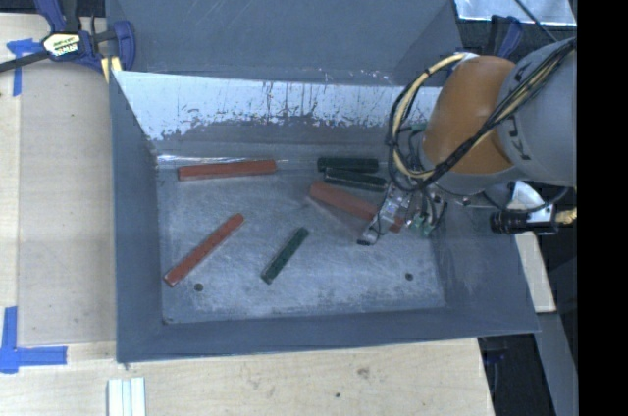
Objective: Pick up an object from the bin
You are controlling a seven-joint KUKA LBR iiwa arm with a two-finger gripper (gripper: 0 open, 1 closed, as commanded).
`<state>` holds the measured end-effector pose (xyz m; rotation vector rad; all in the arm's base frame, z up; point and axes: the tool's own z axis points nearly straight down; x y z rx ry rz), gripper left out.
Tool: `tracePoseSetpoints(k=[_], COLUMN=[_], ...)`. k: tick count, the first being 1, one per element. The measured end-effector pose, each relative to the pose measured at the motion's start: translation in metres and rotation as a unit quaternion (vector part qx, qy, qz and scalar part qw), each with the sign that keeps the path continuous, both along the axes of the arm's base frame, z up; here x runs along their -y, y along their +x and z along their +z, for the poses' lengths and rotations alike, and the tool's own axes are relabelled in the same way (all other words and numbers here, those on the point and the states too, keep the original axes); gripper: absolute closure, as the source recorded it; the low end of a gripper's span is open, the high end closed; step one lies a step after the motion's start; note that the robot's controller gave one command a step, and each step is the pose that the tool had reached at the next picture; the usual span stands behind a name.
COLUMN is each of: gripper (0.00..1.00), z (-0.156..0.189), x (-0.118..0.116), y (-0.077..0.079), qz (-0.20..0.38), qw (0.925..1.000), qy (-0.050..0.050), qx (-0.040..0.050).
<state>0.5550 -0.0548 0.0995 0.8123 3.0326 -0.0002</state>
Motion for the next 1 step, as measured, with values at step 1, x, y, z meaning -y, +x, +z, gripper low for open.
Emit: tracePoseSetpoints(k=[1], gripper=[1.0], z=[0.0134], x=[0.0001], y=[-0.001], qz=[0.0], qw=[1.0], qy=[0.0], qx=[-0.0022])
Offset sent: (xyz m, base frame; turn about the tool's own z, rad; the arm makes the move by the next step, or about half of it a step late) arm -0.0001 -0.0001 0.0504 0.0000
